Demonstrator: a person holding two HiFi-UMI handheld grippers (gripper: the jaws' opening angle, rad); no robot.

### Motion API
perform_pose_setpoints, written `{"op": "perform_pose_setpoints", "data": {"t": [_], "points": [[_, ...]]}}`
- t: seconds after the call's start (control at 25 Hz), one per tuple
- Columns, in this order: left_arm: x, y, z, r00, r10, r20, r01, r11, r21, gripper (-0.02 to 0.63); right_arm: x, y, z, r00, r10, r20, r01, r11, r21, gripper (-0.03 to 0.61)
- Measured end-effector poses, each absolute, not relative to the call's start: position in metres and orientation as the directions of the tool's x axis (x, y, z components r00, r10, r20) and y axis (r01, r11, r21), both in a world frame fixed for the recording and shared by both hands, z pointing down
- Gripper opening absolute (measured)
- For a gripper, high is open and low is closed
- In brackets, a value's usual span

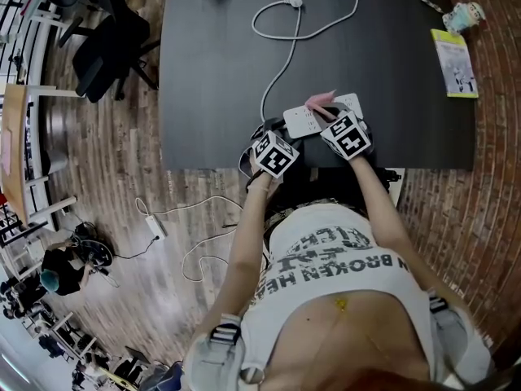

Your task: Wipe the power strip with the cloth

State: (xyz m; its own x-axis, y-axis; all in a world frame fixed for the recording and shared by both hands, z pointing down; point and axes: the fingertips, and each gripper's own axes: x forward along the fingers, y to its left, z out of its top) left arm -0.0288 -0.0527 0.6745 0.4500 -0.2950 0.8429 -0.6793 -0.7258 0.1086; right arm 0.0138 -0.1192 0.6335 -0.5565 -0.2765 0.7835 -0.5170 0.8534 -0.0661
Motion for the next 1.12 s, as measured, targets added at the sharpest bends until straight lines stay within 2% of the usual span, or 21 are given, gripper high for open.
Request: {"op": "perform_pose_setpoints", "data": {"t": [0.6, 1.12], "points": [[-0.028, -0.052, 0.675, 0.452, -0.285, 0.845, -0.675, -0.728, 0.116, 0.275, 0.020, -0.123, 0.632, -0.553, -0.312, 0.773, -0.537, 0.842, -0.044, 0.017], [-0.029, -0.052, 0.675, 0.455, -0.288, 0.842, -0.675, -0.728, 0.116, 0.275, 0.053, -0.136, 0.633, -0.505, -0.361, 0.784, -0.609, 0.792, -0.028, 0.017]]}}
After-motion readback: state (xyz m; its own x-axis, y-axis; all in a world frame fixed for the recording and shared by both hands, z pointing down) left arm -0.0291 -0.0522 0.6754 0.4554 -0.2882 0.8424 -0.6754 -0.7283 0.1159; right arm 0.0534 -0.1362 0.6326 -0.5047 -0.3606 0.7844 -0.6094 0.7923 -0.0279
